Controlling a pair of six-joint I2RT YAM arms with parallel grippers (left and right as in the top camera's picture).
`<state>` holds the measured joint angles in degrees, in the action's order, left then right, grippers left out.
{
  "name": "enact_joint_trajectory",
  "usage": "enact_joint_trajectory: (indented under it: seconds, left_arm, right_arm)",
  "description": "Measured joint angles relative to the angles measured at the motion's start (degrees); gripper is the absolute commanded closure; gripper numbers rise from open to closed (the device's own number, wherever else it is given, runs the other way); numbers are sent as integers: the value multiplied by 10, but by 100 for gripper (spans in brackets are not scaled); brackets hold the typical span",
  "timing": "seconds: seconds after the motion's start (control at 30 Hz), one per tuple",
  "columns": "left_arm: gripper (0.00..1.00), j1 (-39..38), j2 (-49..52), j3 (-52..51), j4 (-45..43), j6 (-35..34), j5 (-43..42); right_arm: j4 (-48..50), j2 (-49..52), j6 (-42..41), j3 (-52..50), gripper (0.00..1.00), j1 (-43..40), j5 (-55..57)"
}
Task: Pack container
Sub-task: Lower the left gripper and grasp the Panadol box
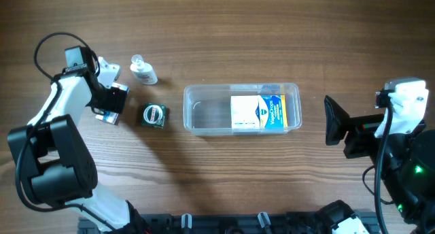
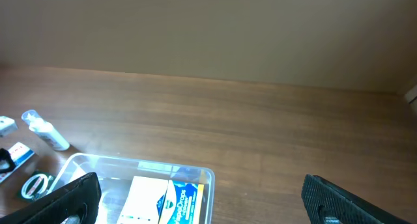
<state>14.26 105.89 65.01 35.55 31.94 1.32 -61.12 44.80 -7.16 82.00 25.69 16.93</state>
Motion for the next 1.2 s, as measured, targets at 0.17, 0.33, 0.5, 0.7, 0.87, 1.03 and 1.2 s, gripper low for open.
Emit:
enact_joint_trajectory:
  seconds: [0.17, 0.33, 0.5, 0.7, 0.87, 1.03, 1.2]
  left_arm:
    - [16, 0, 1, 0, 0, 0, -8]
    - [17, -3, 10, 0, 2, 0, -13]
    - [34, -4, 24, 1, 4, -13, -15]
    - [47, -5, 26, 2, -16, -64, 3]
    - [46, -5, 24, 9, -17, -124, 21]
    - [47, -7, -39, 27, 18, -197, 27]
    - [48, -39, -150, 53, 75, -241, 33]
  right_arm:
    - [0, 0, 0, 0, 0, 0, 0]
    - [0, 0, 0, 0, 0, 0, 0]
    - [-1, 0, 0, 0, 0, 0, 0]
    - [-2, 0, 0, 0, 0, 0, 0]
    - [-2, 0, 0, 0, 0, 0, 0]
    - [-2, 0, 0, 0, 0, 0, 0]
    - [-2, 0, 0, 0, 0, 0, 0]
